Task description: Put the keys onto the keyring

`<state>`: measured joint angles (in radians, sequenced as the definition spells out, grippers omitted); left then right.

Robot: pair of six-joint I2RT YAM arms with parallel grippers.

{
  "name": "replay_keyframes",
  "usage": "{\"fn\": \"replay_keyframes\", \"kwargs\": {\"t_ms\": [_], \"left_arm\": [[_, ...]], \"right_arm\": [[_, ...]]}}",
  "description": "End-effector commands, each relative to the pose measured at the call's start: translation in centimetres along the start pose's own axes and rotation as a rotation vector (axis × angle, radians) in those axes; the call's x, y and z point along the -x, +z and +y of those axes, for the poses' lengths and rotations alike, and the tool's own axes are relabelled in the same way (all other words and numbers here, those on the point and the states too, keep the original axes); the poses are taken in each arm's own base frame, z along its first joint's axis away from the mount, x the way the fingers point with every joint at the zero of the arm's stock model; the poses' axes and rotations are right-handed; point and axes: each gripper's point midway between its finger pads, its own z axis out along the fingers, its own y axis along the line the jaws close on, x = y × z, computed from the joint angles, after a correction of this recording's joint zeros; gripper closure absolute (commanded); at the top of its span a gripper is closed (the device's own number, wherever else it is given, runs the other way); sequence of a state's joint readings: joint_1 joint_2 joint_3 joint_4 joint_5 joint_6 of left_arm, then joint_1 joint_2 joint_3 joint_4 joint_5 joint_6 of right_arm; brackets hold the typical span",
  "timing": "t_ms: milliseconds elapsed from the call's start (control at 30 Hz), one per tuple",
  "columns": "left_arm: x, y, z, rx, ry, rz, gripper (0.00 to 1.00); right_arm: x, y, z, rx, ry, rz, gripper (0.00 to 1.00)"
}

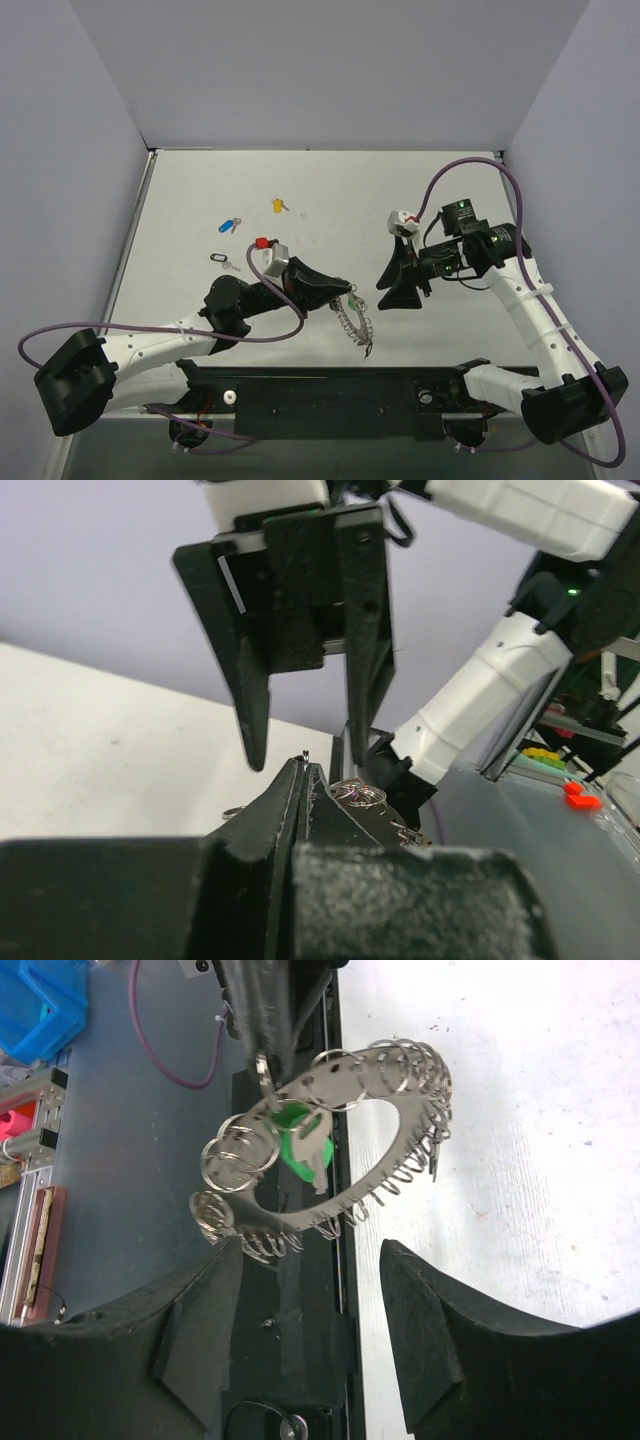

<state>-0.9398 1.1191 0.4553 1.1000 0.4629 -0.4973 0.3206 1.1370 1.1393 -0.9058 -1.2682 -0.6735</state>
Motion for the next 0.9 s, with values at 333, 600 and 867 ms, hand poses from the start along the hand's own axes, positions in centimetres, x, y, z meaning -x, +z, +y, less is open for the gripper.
{"fn": "replay_keyframes", "kwargs": {"t_ms": [333,600,867], "left_arm": [[3.4,1.2,7.7,0.473,-0.103,-0.075,1.0],[4.0,2.2,11.2,0.702,-0.131,-0.15,1.0],[4.7,3.3,12.5,0.786,-0.196,-0.214,1.0]], "right_arm": [[0.1,-0.8,-1.6,-0.183,0.074,0.056,0.44],[1.9,-1.4,-7.0,-0.483,0.236,-0.039,0.44],[2.5,-1.5,-8.9,-0.556,0.221,-0.056,0.46]]}}
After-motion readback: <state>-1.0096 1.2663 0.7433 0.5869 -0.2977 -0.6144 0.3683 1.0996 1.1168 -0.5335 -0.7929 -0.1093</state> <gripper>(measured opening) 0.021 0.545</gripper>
